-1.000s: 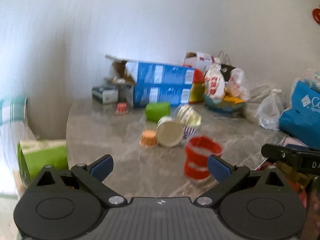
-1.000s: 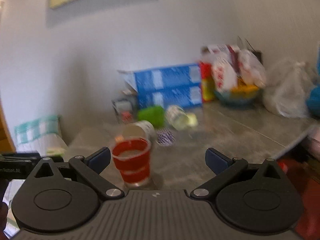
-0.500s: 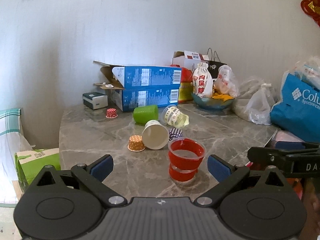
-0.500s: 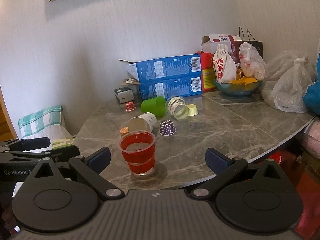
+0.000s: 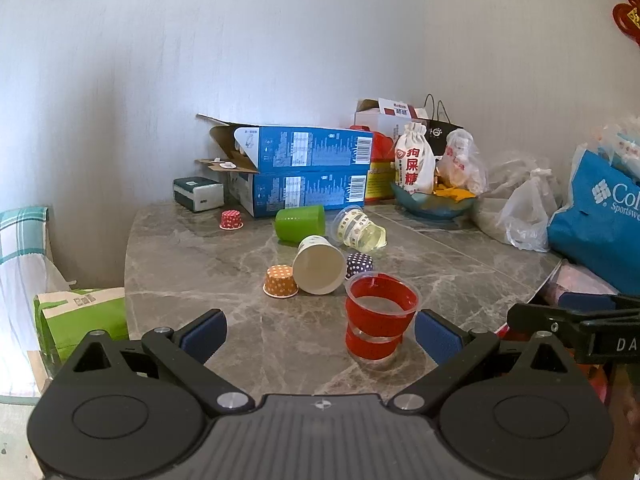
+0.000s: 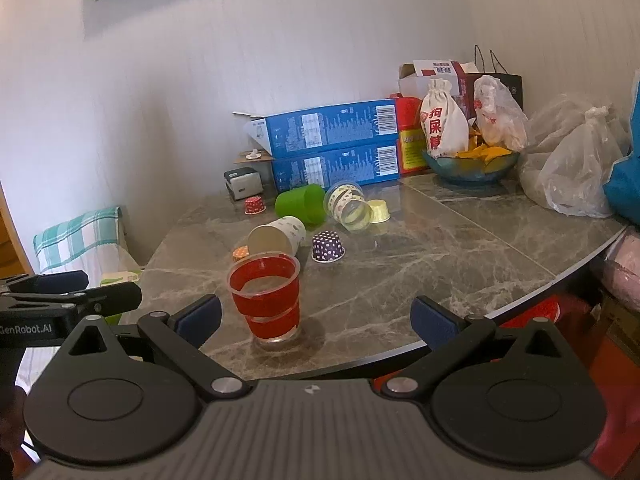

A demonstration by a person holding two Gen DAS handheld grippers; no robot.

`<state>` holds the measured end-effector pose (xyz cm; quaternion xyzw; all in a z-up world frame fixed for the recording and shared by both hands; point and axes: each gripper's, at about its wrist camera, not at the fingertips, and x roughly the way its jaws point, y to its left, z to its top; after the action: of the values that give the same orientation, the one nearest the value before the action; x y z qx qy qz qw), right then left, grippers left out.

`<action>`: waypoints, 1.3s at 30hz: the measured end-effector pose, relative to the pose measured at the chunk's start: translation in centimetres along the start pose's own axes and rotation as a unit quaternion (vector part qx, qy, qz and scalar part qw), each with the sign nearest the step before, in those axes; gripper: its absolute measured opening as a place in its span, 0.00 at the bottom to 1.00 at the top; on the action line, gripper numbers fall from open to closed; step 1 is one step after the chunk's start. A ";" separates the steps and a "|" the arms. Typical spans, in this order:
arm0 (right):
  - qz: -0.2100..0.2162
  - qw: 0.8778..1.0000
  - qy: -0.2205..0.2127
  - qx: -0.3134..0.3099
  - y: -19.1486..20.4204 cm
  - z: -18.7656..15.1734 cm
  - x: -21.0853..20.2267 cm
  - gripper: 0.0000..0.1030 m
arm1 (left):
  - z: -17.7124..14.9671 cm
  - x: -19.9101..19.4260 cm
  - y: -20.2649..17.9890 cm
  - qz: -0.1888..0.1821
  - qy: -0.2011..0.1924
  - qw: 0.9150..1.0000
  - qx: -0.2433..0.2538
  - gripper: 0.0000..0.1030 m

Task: Flip cup upright

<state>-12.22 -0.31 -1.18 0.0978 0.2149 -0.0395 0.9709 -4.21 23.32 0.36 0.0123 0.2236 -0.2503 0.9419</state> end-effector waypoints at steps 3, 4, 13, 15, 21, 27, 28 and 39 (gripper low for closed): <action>0.000 1.000 0.002 -0.002 0.0 0.0 0.0 0.99 | -0.1 0.2 0.0 0.000 0.003 1.000 -0.001 0.98; 0.001 1.000 0.002 -0.002 0.0 -0.1 0.0 0.99 | -0.1 0.2 0.0 0.000 0.004 1.000 -0.001 0.98; 0.012 1.000 -0.001 -0.003 0.1 -0.1 -0.1 0.99 | -0.2 0.1 0.1 0.000 0.003 1.000 0.000 0.98; 0.012 1.000 0.000 -0.003 0.1 -0.2 -0.1 0.99 | -0.2 0.2 0.1 0.000 0.003 1.000 -0.001 0.98; 0.015 1.000 0.000 -0.005 0.2 -0.2 -0.2 0.99 | -0.1 0.0 0.1 0.000 0.000 1.000 -0.002 0.98; 0.016 1.000 -0.001 -0.003 0.2 -0.2 -0.2 0.99 | 0.1 0.0 0.2 0.001 -0.001 1.000 -0.001 0.98; 0.016 1.000 -0.001 -0.001 0.2 -0.2 -0.2 0.99 | 0.0 -0.1 0.2 0.001 -0.001 1.000 -0.001 0.98; 0.019 1.000 0.002 -0.001 0.2 -0.3 -0.1 0.99 | 0.2 -0.1 0.2 0.000 -0.001 1.000 -0.003 0.98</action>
<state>-12.36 -0.03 -1.36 0.1015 0.2145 -0.0203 0.9712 -4.12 23.56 0.59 0.0090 0.2236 -0.2492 0.9422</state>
